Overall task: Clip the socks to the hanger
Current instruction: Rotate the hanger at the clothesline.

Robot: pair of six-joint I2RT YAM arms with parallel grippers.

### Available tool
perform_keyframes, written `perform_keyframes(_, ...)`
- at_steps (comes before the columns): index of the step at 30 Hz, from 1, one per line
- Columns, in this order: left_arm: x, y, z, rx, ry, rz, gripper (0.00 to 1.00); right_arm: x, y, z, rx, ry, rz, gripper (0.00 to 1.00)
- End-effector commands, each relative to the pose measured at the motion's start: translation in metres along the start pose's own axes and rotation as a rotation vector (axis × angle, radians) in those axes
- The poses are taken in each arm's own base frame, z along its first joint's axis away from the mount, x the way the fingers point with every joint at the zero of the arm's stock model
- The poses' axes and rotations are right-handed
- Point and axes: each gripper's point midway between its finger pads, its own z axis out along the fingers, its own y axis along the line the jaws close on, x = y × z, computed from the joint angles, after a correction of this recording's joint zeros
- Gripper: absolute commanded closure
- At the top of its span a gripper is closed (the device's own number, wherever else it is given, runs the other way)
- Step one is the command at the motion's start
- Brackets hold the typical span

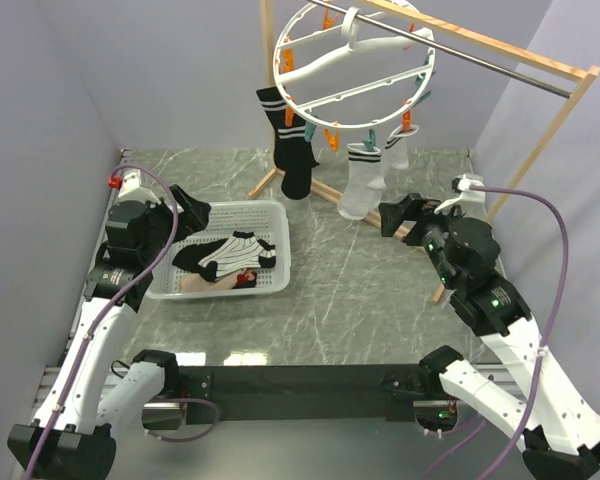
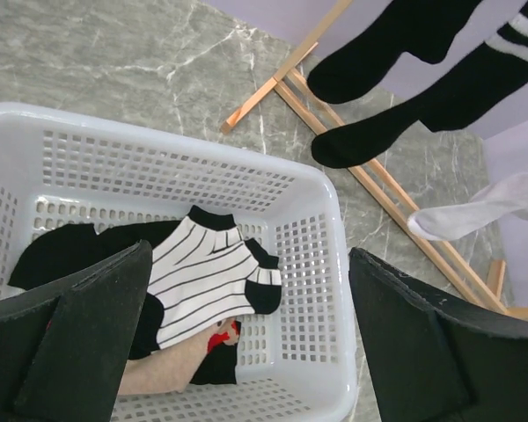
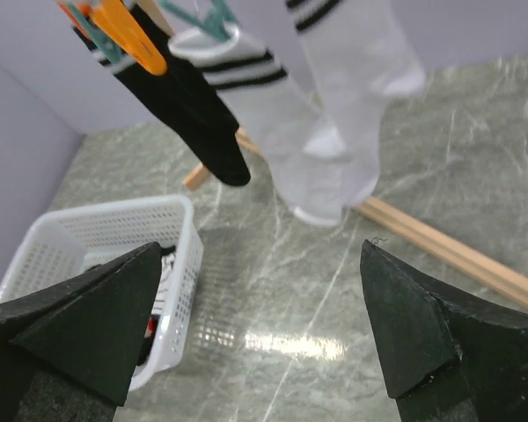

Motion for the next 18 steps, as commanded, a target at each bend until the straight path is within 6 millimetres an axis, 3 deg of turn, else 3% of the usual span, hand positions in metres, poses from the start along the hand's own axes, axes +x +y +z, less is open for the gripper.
perform_keyframes(1, -0.019, -0.016, -0.011, 0.070, -0.064, 0.069, 0.01, -0.036, 0.013, -0.008, -0.060, -0.111, -0.030, 0.00)
perform_keyframes(8, -0.022, -0.061, -0.028, 0.326, -0.049, 0.215, 0.01, -0.086, 0.010, 0.008, 0.083, -0.174, -0.013, 0.00)
perform_keyframes(12, -0.027, -0.082, -0.036, 0.428, -0.057, 0.244, 0.01, -0.138, 0.031, 0.005, 0.060, -0.262, 0.055, 0.01)
perform_keyframes(14, -0.027, -0.089, -0.035, 0.455, -0.051, 0.241, 0.01, -0.158, 0.025, 0.006, 0.119, -0.315, 0.090, 0.01)
perform_keyframes(18, -0.039, -0.111, -0.036, 0.507, -0.060, 0.261, 0.01, -0.174, 0.016, 0.018, 0.236, -0.334, 0.110, 0.03)
